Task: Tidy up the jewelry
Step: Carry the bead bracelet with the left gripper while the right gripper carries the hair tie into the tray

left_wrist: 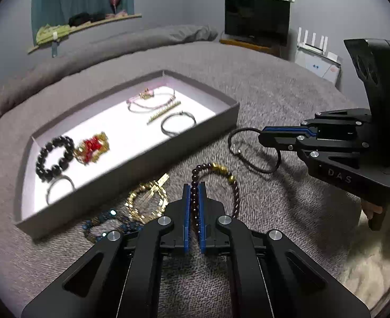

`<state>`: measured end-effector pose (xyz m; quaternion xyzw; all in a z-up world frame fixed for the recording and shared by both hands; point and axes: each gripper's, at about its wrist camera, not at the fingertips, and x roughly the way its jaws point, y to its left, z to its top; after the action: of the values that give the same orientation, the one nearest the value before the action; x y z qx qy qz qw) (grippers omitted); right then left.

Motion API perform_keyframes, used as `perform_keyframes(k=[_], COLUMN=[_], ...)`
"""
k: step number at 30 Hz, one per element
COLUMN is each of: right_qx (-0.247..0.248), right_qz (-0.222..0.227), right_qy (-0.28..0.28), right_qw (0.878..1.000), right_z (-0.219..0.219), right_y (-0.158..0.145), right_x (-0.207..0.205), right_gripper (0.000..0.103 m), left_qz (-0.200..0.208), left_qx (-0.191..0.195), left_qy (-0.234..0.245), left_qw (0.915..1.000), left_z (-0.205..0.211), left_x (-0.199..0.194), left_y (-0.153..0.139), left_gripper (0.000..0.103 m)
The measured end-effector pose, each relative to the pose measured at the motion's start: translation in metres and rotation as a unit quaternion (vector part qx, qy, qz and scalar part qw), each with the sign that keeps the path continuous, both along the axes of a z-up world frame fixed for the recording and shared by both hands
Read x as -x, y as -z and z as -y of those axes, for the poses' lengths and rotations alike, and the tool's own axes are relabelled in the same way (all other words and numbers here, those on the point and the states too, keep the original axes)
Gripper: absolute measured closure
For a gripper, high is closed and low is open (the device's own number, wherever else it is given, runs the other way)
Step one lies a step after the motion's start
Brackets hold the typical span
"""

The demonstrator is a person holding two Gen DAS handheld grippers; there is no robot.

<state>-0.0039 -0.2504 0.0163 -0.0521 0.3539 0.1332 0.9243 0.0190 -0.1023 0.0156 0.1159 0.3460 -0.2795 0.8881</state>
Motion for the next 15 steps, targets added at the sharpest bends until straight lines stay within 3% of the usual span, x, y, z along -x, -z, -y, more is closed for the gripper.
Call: perform_keyframes(k=[7, 15], right_qx=[-0.026, -0.025], right_qz=[0.034, 0.084], right_qy=[-0.003, -0.009], right_qw=[0.999, 0.996], right_z=[0.001, -0.014], right_y=[-0.019, -0.054], right_x=[0.008, 0.000], right_gripper=[0.099, 0.099], left_qz=[0.037, 0.080], left_qx=[0.019, 0.038], left_qy=[-0.005, -0.042], left_qw=[0.9991, 0.9952], left_z=[-0.009, -0.032], left_x=[0.008, -0.004], left_y=[-0.028, -0.065], left_gripper=[0.097, 0.097])
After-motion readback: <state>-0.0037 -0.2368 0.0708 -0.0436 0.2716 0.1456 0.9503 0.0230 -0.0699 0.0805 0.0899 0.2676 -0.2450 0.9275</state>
